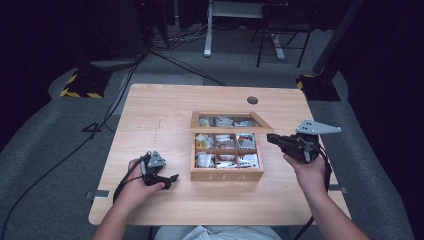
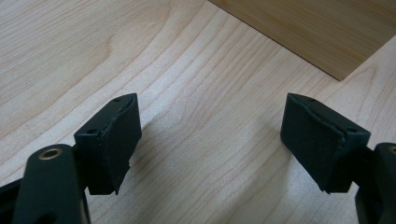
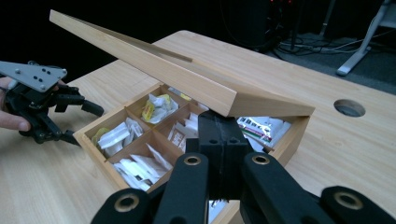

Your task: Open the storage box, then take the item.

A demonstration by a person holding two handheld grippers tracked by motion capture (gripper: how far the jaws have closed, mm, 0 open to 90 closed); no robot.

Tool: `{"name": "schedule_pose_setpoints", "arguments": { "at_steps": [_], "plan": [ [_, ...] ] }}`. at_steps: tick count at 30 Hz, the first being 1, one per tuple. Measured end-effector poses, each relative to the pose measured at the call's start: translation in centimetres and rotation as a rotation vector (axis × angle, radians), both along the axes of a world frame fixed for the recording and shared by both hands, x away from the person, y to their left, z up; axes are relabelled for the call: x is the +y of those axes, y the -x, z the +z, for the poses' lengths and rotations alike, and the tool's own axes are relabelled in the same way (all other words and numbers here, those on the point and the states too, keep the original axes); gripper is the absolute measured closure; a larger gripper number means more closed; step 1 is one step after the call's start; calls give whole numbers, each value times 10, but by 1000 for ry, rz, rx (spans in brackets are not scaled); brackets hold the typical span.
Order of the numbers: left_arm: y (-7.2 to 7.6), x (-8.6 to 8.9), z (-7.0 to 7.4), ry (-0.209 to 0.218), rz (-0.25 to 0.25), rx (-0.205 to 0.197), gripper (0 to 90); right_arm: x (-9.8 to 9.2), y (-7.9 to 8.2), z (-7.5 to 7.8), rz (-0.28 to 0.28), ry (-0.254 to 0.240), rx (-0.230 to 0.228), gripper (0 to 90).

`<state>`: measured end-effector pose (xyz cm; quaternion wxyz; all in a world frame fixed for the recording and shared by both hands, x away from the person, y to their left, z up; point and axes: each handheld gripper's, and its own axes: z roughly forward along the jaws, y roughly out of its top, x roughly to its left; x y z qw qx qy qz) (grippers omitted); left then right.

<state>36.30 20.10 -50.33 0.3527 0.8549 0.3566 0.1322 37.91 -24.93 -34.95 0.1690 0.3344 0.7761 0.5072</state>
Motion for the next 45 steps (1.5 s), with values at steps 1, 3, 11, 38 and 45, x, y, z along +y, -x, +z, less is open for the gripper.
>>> {"name": "schedule_pose_setpoints", "arguments": {
  "at_steps": [1, 3, 11, 38, 45],
  "plan": [
    [0, 0, 0, 0, 2, 0, 210, 0, 0, 1, -2, 0, -3, 900],
    [0, 0, 0, 0, 0, 0, 209, 1, -2, 2, -5, 5, -15, 900],
    [0, 0, 0, 0, 0, 0, 209, 4, -8, 6, -7, -1, -33, 900],
    [-6, 6, 0, -9, 1, 0, 189, 6, -21, 15, -5, -5, -43, 900],
    [-8, 9, 5, -9, 2, 31, 265, 5, -23, 16, 1, -11, -39, 900]
  ]
}}
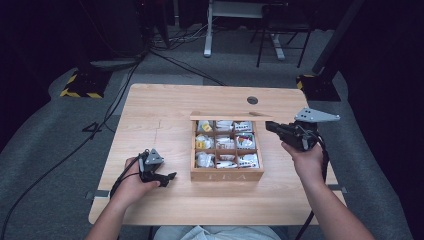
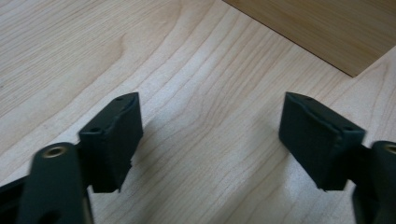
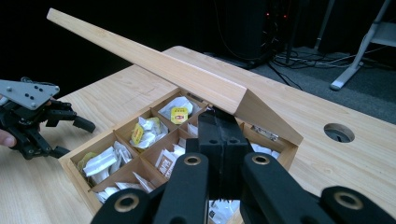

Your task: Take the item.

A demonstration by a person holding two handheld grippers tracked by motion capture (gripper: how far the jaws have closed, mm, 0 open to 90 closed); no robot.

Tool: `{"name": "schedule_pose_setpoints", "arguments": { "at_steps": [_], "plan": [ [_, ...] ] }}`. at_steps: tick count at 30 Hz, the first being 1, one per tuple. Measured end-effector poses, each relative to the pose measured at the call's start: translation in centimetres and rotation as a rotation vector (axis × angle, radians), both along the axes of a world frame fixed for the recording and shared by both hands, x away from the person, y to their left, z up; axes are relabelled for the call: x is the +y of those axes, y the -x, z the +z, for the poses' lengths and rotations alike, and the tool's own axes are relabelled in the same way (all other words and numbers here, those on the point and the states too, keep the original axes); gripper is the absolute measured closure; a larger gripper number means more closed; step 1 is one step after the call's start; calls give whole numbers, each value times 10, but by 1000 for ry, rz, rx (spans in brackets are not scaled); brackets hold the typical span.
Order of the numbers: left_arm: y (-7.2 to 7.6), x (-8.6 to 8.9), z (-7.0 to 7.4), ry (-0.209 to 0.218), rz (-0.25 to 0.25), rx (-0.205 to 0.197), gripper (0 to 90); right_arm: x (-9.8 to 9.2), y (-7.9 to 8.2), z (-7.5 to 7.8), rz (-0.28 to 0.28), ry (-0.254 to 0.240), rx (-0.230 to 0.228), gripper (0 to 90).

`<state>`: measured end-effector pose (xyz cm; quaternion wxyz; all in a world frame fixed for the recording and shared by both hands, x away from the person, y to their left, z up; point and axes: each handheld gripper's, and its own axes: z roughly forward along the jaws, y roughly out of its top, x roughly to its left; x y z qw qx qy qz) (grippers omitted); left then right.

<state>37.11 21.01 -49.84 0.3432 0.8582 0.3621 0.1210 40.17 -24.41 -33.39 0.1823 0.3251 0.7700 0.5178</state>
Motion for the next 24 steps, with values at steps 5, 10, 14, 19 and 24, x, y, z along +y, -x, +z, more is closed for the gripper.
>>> {"name": "schedule_pose_setpoints", "arguments": {
  "at_steps": [5, 10, 14, 19, 24],
  "plan": [
    [0, 0, 10, 26, 17, -6, 285, 0, -1, 1, -4, 0, 3, 900],
    [0, -3, 31, 60, 12, -32, 289, 0, -1, 1, -3, -2, 8, 900],
    [0, -7, 44, 79, 3, -46, 291, 0, -2, 2, -2, -9, 16, 900],
    [1, -12, 59, 111, -29, -60, 313, 0, -3, 4, -1, -7, 25, 900],
    [1, -19, 76, 134, -56, -76, 312, 0, -4, 4, 0, -14, 26, 900]
  ]
}}
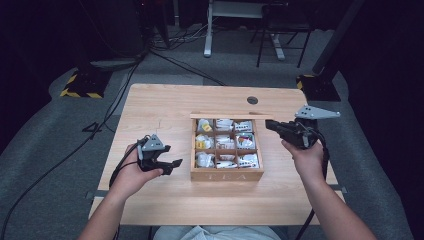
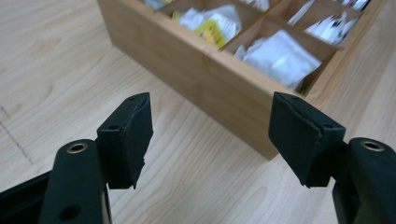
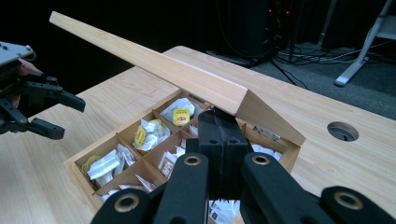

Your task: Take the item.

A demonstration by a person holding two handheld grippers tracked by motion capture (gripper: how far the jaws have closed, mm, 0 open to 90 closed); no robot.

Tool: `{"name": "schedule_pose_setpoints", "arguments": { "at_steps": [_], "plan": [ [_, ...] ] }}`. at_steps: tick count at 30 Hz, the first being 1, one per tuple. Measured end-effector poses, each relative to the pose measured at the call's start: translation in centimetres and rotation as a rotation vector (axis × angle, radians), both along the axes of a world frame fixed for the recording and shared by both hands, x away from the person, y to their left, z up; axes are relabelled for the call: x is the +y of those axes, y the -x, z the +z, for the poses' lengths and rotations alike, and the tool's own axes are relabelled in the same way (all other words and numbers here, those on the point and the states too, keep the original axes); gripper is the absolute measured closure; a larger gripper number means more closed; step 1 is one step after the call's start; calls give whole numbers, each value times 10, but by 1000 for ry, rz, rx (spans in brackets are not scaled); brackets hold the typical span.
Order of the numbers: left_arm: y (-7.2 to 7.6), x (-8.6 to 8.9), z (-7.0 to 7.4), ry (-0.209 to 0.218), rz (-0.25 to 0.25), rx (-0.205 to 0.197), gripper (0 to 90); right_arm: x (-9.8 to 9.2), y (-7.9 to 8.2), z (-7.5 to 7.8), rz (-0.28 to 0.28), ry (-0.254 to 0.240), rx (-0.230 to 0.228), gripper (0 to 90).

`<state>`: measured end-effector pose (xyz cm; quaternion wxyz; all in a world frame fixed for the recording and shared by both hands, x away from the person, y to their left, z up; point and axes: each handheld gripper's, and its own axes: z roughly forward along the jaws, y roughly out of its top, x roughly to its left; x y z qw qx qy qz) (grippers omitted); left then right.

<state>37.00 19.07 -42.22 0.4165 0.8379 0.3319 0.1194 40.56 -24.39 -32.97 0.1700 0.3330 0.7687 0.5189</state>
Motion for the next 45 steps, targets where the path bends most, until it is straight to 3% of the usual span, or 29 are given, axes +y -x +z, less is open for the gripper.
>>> {"name": "schedule_pose_setpoints", "arguments": {
  "at_steps": [4, 7, 15, 30, 37, 45],
  "plan": [
    [-3, -8, 9, 25, -34, -1, 298, 0, 0, 0, 0, -4, -1, 900],
    [-5, -14, 15, 7, -37, -23, 299, 1, 0, 0, 4, -5, 0, 900],
    [-10, -33, 26, 15, -64, -41, 301, 1, -1, 1, 9, -4, -2, 900],
    [-20, -62, 28, 14, -108, -56, 305, 1, -1, 1, 8, -9, -1, 900],
    [-24, -76, 29, 60, -132, -63, 304, 1, -1, 1, 8, -17, 1, 900],
    [-30, -94, 23, 59, -162, -52, 304, 0, -1, 1, 12, -15, 2, 900]
  ]
}}
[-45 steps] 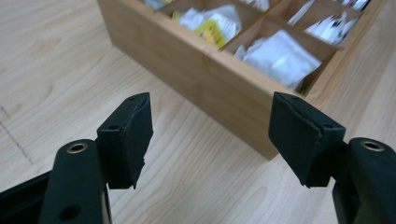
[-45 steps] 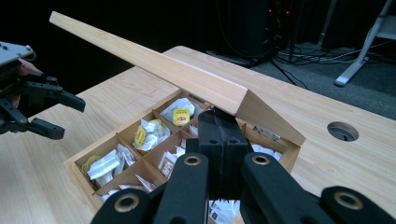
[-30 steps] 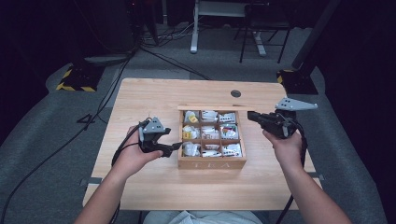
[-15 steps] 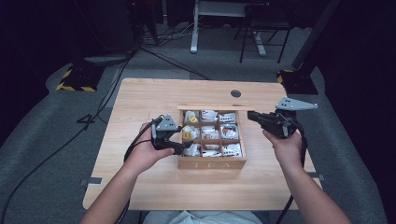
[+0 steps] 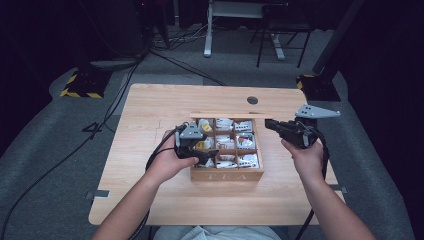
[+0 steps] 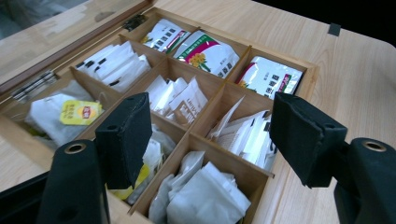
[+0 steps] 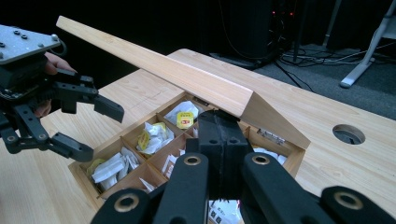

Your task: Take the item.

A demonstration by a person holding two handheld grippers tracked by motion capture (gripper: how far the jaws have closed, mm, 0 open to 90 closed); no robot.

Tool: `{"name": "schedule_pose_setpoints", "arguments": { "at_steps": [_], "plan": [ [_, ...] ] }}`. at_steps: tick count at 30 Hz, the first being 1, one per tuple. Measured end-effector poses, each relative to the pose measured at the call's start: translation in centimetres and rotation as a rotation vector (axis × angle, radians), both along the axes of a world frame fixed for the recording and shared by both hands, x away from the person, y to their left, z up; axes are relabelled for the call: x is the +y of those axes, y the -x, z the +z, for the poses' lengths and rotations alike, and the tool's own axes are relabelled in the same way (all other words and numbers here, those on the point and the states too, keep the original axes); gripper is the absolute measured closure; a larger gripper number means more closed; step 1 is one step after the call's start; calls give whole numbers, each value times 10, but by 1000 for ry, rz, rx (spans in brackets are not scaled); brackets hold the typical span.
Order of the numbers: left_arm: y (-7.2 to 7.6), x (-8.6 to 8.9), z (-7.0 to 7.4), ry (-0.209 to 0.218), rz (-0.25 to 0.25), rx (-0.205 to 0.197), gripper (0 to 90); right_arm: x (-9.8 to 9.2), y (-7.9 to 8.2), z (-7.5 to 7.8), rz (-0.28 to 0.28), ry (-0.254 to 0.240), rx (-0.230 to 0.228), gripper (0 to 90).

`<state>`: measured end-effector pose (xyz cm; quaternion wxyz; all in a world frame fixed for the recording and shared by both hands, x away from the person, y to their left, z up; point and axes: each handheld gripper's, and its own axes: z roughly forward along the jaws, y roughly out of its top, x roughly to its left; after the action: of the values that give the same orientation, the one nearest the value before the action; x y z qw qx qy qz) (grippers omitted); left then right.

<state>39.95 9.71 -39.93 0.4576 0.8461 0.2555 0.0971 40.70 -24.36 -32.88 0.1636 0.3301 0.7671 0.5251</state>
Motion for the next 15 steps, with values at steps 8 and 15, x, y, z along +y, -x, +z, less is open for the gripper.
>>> {"name": "schedule_pose_setpoints", "arguments": {
  "at_steps": [8, 15],
  "plan": [
    [-6, -13, -5, 4, -12, 21, 319, 0, 0, 0, 3, -1, 2, 900],
    [-11, -26, -11, 1, -34, 35, 344, 0, 0, 0, 6, 4, 3, 900]
  ]
}}
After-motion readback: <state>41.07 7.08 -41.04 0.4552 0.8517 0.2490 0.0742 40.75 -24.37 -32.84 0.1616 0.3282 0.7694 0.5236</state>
